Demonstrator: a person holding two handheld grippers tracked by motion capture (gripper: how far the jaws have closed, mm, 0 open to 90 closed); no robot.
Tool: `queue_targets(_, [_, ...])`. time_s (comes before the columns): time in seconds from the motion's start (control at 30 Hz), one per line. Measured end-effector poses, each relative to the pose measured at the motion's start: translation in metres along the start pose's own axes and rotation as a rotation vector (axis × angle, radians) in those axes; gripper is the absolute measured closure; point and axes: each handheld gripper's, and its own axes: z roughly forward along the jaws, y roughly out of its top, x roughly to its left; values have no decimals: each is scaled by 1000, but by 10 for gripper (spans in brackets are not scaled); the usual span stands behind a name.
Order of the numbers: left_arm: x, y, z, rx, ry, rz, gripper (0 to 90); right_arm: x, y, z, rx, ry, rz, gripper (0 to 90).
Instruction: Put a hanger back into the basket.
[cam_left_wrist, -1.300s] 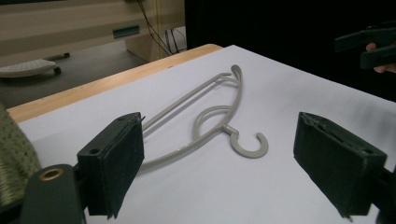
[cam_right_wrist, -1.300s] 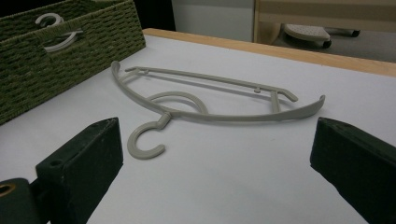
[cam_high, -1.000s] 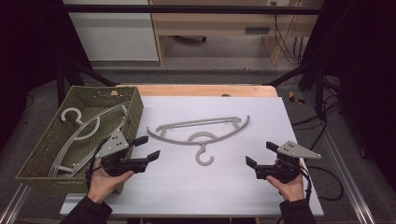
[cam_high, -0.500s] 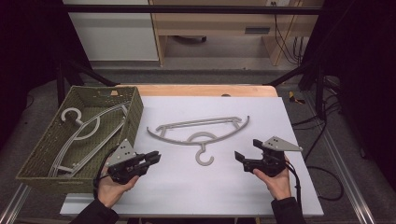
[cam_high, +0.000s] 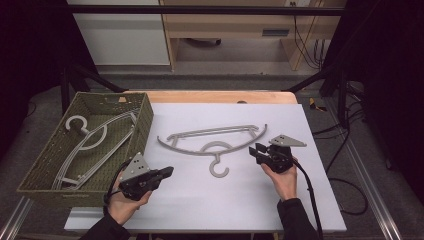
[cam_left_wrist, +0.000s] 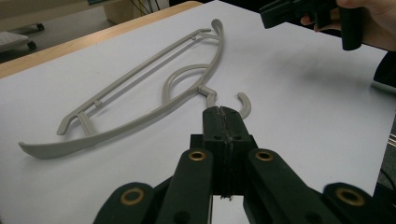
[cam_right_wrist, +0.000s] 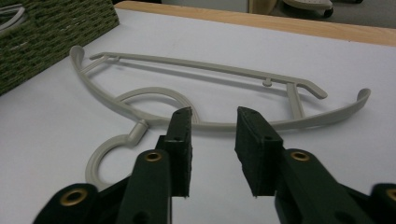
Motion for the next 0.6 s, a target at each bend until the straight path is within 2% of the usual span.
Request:
queue_targets(0.13, [1, -1, 0, -1, 4, -4, 899, -4, 2, 16, 15, -12, -2, 836])
queue_targets(0.23, [2, -1, 0, 0, 7, -5, 900, -7, 3, 28, 27, -27, -1, 899])
queue_targets(0.5, [2, -1, 0, -3, 16, -2, 899, -17, 8, 59, 82, -69, 19, 900])
queue_targets(0.6, [2, -1, 1, 1, 16, 1, 899, -23, 6, 72, 92, -87, 50, 900])
